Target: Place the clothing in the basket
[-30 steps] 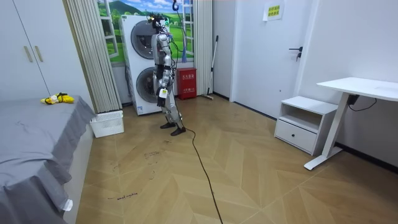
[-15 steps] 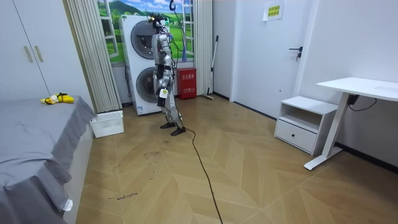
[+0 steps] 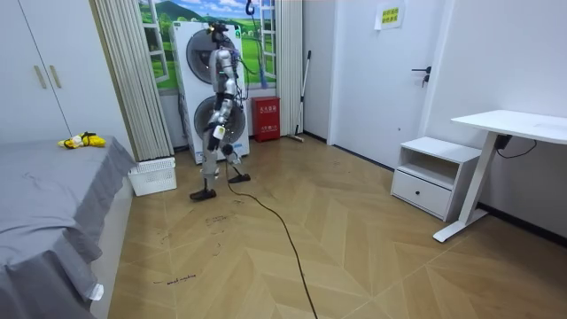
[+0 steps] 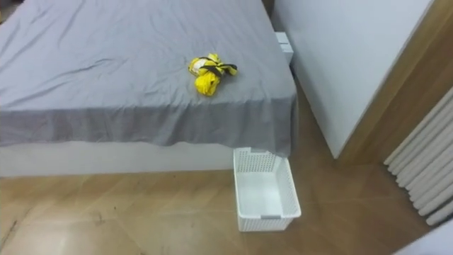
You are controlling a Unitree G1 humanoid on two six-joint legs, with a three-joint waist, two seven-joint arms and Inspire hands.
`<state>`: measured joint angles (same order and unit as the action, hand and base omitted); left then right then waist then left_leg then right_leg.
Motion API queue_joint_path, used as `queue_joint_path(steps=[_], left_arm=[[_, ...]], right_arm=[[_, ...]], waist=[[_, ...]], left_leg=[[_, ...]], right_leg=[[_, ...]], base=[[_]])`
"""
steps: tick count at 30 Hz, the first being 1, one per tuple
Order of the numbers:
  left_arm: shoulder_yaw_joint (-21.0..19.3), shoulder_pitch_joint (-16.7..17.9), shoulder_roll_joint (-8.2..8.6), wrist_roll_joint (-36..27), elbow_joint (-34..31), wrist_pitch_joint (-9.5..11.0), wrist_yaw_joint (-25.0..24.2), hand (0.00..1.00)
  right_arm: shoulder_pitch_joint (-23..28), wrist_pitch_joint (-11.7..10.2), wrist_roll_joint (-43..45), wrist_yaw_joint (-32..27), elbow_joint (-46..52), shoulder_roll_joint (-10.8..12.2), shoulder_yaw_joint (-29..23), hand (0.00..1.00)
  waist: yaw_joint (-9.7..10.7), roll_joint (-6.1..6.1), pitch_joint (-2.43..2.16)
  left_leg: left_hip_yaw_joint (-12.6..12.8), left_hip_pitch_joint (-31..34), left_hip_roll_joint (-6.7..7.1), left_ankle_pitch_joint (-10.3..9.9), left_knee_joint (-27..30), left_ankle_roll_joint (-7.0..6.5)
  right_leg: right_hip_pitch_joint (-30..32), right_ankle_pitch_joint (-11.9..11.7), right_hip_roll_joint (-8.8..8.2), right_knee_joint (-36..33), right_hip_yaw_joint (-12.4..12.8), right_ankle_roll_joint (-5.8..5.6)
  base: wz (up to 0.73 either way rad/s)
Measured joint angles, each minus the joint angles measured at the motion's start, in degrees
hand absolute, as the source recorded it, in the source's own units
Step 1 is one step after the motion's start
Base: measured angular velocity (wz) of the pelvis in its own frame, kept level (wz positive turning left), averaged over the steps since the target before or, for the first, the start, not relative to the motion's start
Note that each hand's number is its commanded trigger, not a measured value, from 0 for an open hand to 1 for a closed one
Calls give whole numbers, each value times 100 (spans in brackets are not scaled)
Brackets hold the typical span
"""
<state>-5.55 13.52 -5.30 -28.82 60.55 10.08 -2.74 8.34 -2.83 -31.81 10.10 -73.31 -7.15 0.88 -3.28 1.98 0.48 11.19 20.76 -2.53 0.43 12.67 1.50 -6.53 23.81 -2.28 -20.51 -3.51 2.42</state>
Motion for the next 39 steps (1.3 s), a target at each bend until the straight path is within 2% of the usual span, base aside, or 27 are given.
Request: queue_joint_path(steps=[2, 4, 6, 7, 8, 9, 11, 12, 13, 15, 16, 18, 19, 21, 22, 24, 26, 27, 28, 29, 30, 32, 33, 35, 37, 38, 39], left_arm=[[-3, 55, 21, -40, 0, 3, -13, 0], [-12, 78, 1, -48, 13, 53, -59, 0], [-50, 80, 24, -35, 26, 101, -99, 0], [-28, 84, 26, -38, 31, 104, -109, 0], [43, 68, 25, -38, 63, 109, -117, 0], [160, 68, 15, -31, -2, 111, -69, 0], [356, 17, 11, 32, -65, 116, 3, 0], [412, -58, 14, 286, -70, 116, 3, 0], [414, -71, 17, 420, -99, 113, 4, 0], [388, -122, 14, 858, -162, 107, 10, 0], [394, -144, 15, 913, -177, 105, 6, 0], [477, -168, 19, 925, -273, 43, -50, 0], [514, -168, 16, 927, -282, 2, -67, 0], [650, -132, 22, 975, -346, -135, -174, 0], [693, -73, 40, 995, -373, -163, -206, 0], [689, -13, 41, 1092, -418, -161, -233, 0], [667, 32, 28, 1101, -426, -154, -247, 0], [592, 76, 22, 1101, -436, -152, -255, 0], [526, 100, 7, 1098, -443, -133, -256, 0], [488, 173, -11, 1092, -449, -130, -258, 0], [426, 286, -40, 1096, -514, -130, -256, 0], [424, 374, -21, 1085, -539, -137, -256, 0], [476, 300, -24, 1047, -570, -137, -253, 0], [598, 198, -19, 1023, -602, -132, -247, 0], [707, 198, -12, 964, -658, -130, -251, 0], [719, 180, -10, 932, -666, -129, -255, 0], [704, 161, -22, 898, -637, -130, -255, 0]], right_arm=[[4, -1, 11, 9, 3, -3, -110, 0], [0, -26, 14, 45, 63, 12, -271, 0], [36, -117, 1, 52, 383, -4, -516, 0], [58, -141, -13, 48, 499, -12, -525, 0], [91, -150, -158, 35, 745, 2, -532, 0], [151, -146, -217, -7, 1126, 37, -503, 0], [154, -183, -269, -30, 1606, 94, -488, 0], [127, -229, -258, -42, 1833, 133, -476, 0], [70, -237, -252, -40, 1930, 151, -463, 0], [-50, -230, -299, 5, 2514, 194, -412, 0], [-52, -230, -308, 12, 2662, 194, -409, 0], [-80, -294, -389, 9, 2927, 198, -303, 0], [-85, -308, -382, 7, 2932, 198, -255, 0], [-48, -347, -370, 2, 2961, 204, -193, 0], [-12, -348, -368, -33, 3020, 198, -192, 0], [-61, -378, -365, -53, 3324, 204, -211, 0], [-57, -489, -386, -47, 3781, 194, -209, 0], [-24, -495, -403, 1, 4046, 189, -216, 0], [-5, -535, -391, 87, 4260, 178, -196, 0], [24, -546, -386, 126, 4356, 182, -178, 0], [22, -583, -384, 164, 4540, 168, -61, 0], [-63, -642, -411, 219, 4542, 110, 63, 0], [-52, -641, -427, 188, 4539, 89, 126, 0], [-21, -623, -415, 162, 4500, 4, 223, 0], [33, -578, -347, 109, 4506, -25, 246, 0], [85, -573, -348, 66, 4517, -17, 240, 0], [103, -490, -347, 3, 4505, -9, 266, 0]], waist=[[104, 36, -70], [112, 102, -45], [106, 100, -20], [109, 80, -18], [146, 10, -55], [201, 19, -50], [213, 14, -49], [216, -22, -49], [177, -32, -50], [233, -173, -6], [269, -203, 13], [312, -251, 56], [321, -261, 58], [431, -283, 52], [432, -344, 12], [352, -441, -88], [226, -537, -82], [227, -547, -76], [273, -482, -23], [270, -492, -63], [263, -407, -47], [330, -400, -2], [376, -312, 30], [373, -205, 58], [263, -215, 20], [224, -264, -11], [90, -258, -65]], left_leg=[[44, -17, 201, 328, 96, -332], [201, 19, 368, 223, 512, -662], [421, 84, 450, -459, 1282, -744], [444, 72, 447, -625, 1396, -759], [443, -49, 493, -891, 1532, -787], [438, -291, 634, -1039, 1484, -850], [379, -689, 808, -1201, 1313, -923], [272, -975, 849, -1292, 1132, -977], [237, -1103, 847, -1338, 1020, -1001], [71, -1488, 725, -1415, 767, -937], [-4, -1569, 688, -1444, 739, -924], [-164, -1908, 554, -1654, 634, -857], [-224, -1998, 522, -1715, 611, -831], [-456, -2421, 486, -1951, 485, -746], [-521, -2667, 422, -2055, 350, -678], [-575, -2825, 308, -2141, 279, -548], [-676, -2918, 185, -2084, 286, -365], [-685, -3047, 125, -1980, 371, -195], [-672, -3051, 60, -1929, 894, -111], [-630, -2971, 6, -1907, 1286, -66], [-473, -2715, -113, -1718, 2201, 205], [-381, -2270, -404, -1521, 3236, 271], [-319, -1967, -517, -1641, 3390, 243], [-121, -1540, -594, -1879, 3025, 248], [-46, -1225, -570, -1923, 2122, 242], [-66, -998, -562, -1705, 1379, 197], [-70, -944, -485, -1289, 1203, -26]], right_leg=[[-99, 80, -177, 137, 1, -223], [-332, 127, -393, 399, 13, -364], [-596, 106, -656, 366, -10, -504], [-575, 94, -693, 161, -53, -527], [-400, 33, -813, -586, -204, -628], [-129, -220, -1019, -1488, -317, -763], [295, -1117, -1209, -2752, -260, -659], [563, -1808, -1241, -3309, -250, -554], [755, -1801, -1227, -3527, -269, -523], [1629, -1026, -915, -3764, -612, -361], [1823, -886, -773, -3591, -667, -339], [2465, -750, -264, -2257, -822, -265], [2527, -808, -160, -1750, -842, -231], [2589, -1594, 23, 1, -928, -130], [2522, -2116, 82, 379, -986, -33], [2487, -2499, 243, 472, -1017, 262], [2460, -2370, 304, 92, -1207, 452], [2462, -2097, 284, -308, -1360, 537], [2436, -1797, 255, -650, -1591, 518], [2257, -1643, 256, -587, -1636, 540], [1839, -1309, 305, -341, -1639, 534], [1400, -1259, 440, -51, -1643, 554], [1124, -1280, 453, 231, -1590, 516], [789, -1347, 446, 579, -1371, 417], [634, -1365, 442, 739, -1250, 383], [622, -1343, 463, 754, -1223, 343], [649, -1264, 383, 670, -1051, 220]], base=[[-3], [-12], [-23], [-16], [3], [18], [22], [11], [0], [11], [45], [31], [35], [56], [33], [-14], [-24], [0], [9], [-4], [-15], [12], [43], [18], [-29], [-50], [-49]])
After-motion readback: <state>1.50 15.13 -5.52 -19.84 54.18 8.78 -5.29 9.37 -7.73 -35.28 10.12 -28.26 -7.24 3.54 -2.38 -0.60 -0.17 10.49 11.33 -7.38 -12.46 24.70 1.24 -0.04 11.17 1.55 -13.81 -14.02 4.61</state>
